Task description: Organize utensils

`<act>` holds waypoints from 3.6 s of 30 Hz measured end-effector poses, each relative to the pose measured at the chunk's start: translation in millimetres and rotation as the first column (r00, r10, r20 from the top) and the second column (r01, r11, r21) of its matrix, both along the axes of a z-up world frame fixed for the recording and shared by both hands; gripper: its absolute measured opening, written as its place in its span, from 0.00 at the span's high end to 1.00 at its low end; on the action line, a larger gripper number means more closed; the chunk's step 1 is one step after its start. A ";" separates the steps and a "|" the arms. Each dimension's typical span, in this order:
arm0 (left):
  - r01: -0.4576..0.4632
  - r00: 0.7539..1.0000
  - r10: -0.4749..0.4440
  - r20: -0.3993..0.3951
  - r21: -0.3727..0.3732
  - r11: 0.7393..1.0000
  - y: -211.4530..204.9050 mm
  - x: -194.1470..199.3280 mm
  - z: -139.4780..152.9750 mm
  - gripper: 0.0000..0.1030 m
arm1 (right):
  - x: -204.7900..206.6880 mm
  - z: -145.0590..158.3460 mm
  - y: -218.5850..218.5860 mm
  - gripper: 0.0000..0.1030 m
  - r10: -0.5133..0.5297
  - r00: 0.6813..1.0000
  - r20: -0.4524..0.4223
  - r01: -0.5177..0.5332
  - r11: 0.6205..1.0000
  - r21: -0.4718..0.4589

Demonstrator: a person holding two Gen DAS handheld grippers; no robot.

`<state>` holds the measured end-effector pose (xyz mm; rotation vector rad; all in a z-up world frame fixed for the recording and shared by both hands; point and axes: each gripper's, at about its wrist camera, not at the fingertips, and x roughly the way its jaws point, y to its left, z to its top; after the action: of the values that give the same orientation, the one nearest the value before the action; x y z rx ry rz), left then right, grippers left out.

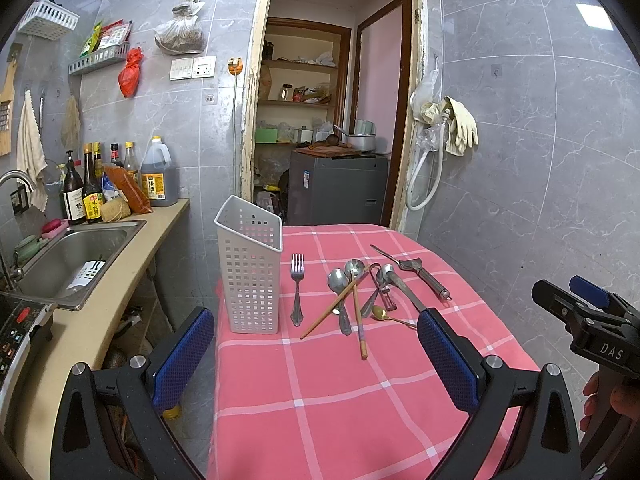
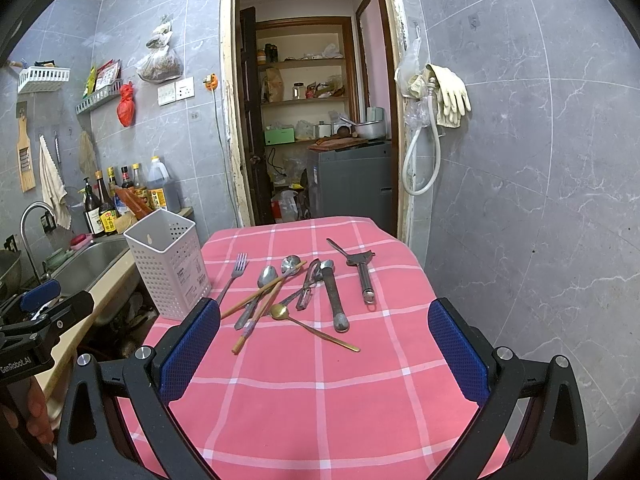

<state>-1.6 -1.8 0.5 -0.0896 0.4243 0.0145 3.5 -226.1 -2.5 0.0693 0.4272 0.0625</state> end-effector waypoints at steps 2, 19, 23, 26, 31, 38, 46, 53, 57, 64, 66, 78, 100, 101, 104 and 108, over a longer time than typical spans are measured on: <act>0.000 1.000 0.000 0.000 0.000 1.000 0.1 0.1 0.0 0.01 | 0.2 0.1 0.2 0.01 0.000 1.000 0.000 0.000 1.000 0.000; -0.002 1.000 0.002 -0.002 -0.002 1.000 1.3 1.2 -3.1 0.01 | 2.1 -0.3 2.1 0.01 0.000 1.000 -0.002 0.000 1.000 0.000; -0.001 1.000 0.001 -0.002 -0.002 1.000 1.4 1.3 -3.1 0.01 | 1.6 -0.5 2.4 0.01 0.000 1.000 -0.002 0.000 1.000 0.000; -0.001 1.000 0.001 -0.003 -0.002 1.000 1.5 1.4 -3.0 0.01 | 1.4 -0.8 2.7 0.01 0.000 1.000 -0.003 0.000 1.000 0.000; -0.001 1.000 0.001 -0.003 -0.002 1.000 1.6 1.3 -3.0 0.01 | 1.4 -0.7 2.3 0.01 0.000 1.000 -0.003 0.000 1.000 0.000; -0.001 1.000 0.001 -0.004 -0.003 1.000 1.7 1.4 -2.9 0.01 | 1.9 0.0 1.6 0.01 0.000 1.000 -0.005 0.000 1.000 0.000; -0.002 1.000 0.002 -0.007 -0.003 1.000 -2.4 0.6 -5.1 0.01 | 4.2 -1.6 2.0 0.01 0.004 1.000 -0.006 -0.004 1.000 0.001; -0.006 1.000 0.006 -0.016 -0.003 1.000 -8.2 5.5 -19.2 0.01 | 11.3 -4.3 6.1 0.01 0.012 1.000 -0.011 -0.012 1.000 0.001; -0.011 1.000 0.010 -0.023 -0.002 1.000 -7.6 7.8 -19.6 0.01 | 11.0 -4.1 6.2 0.01 0.012 1.000 -0.011 -0.012 1.000 0.001; -0.021 0.999 0.021 -0.038 0.001 1.000 -5.6 14.0 -12.9 0.01 | 11.3 -2.1 6.0 0.01 0.015 1.000 -0.010 -0.015 1.000 0.003; -0.024 0.999 0.024 -0.037 0.003 1.000 -5.5 14.4 -12.2 0.01 | 12.7 -1.2 7.2 0.01 0.018 1.000 -0.005 -0.018 1.000 0.005; -0.027 1.000 0.027 -0.006 -0.001 1.000 -11.9 42.7 7.9 0.01 | 42.4 26.0 -5.7 0.01 0.038 0.997 0.062 -0.037 0.999 -0.021; -0.013 0.999 0.014 0.046 -0.019 1.000 -54.3 157.3 20.7 0.01 | 157.5 51.8 -46.3 0.01 0.103 0.990 0.100 -0.095 0.992 -0.085; -0.008 0.999 0.008 0.041 -0.018 1.000 -55.9 163.6 18.9 0.01 | 162.5 50.0 -47.3 0.01 0.103 0.990 0.096 -0.095 0.992 -0.086; 0.009 1.000 -0.009 0.017 -0.012 1.000 -60.9 185.4 10.9 0.01 | 184.6 42.6 -52.9 0.01 0.111 0.991 0.081 -0.104 0.990 -0.093; 0.028 0.999 -0.028 -0.027 -0.014 1.000 -65.8 216.2 -3.8 0.01 | 217.0 25.2 -60.5 0.01 0.130 0.991 0.034 -0.127 0.989 -0.079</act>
<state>214.6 -67.6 -3.2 -0.0967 0.4523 -0.0150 220.5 -286.6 22.7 -0.0351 0.3941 0.1739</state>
